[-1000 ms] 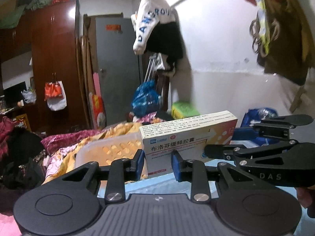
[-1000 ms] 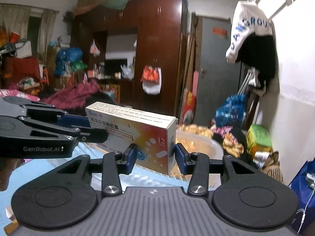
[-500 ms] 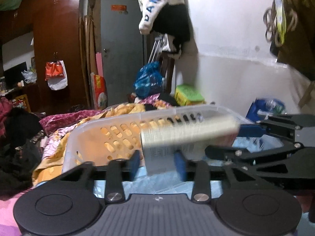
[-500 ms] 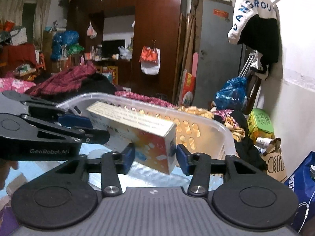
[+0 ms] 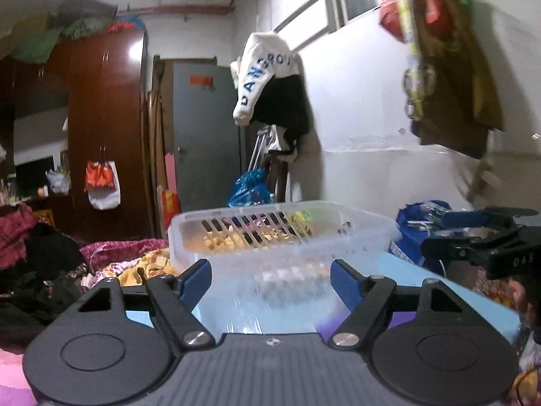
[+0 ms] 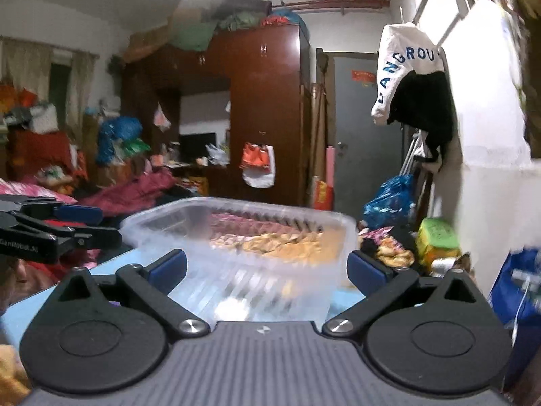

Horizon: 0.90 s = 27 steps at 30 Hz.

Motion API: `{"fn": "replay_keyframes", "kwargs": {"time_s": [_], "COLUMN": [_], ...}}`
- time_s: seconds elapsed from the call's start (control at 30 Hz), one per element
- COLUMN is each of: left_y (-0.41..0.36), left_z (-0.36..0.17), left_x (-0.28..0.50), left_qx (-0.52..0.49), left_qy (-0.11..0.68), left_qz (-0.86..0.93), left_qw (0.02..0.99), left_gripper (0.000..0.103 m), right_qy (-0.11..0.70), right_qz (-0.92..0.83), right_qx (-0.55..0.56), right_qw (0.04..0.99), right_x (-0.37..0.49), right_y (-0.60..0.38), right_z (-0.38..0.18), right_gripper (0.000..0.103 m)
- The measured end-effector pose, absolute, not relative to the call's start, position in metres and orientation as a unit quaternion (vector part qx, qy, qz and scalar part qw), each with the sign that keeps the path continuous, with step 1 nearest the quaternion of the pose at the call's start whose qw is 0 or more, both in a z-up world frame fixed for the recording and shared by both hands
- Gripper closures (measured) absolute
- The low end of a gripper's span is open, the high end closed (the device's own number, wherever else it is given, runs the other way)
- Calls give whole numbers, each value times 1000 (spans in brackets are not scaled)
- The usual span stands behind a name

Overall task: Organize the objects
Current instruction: 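Carry the medicine box with both tools over the white basket and open them, then grip the purple tissue pack with the left tool while the right tool grips it too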

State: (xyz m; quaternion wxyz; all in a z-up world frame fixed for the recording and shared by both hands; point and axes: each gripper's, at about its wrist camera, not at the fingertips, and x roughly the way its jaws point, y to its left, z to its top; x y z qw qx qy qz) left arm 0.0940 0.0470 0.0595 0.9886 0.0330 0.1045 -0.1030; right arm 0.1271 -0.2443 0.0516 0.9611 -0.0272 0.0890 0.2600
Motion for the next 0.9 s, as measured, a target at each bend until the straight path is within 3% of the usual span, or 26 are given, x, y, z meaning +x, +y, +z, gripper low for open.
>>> {"fn": "replay_keyframes", "kwargs": {"time_s": [0.27,0.53,0.73,0.9], "left_y": [41,25,14,19], "left_z": [12,-12,-25,-24], "left_x": [51,49,43,50], "left_qx": [19,60,104,98], "left_qy": [109,106,102,102], "left_qz": [-117,-168,-190,-197], "left_qw": [987,978,971,970], "left_gripper": [23,23,23,32], "right_qy": [105,86,89,91], "right_qz": [287,322,345,350], "right_qx": [34,-4,-52,-59], "right_qw": [952,943,933,930], "right_x": [93,95,100,108], "right_y": [-255,-239,-229,-228], "right_z": [1,-3,-13,-21], "right_gripper": [0,0,12,25]}}
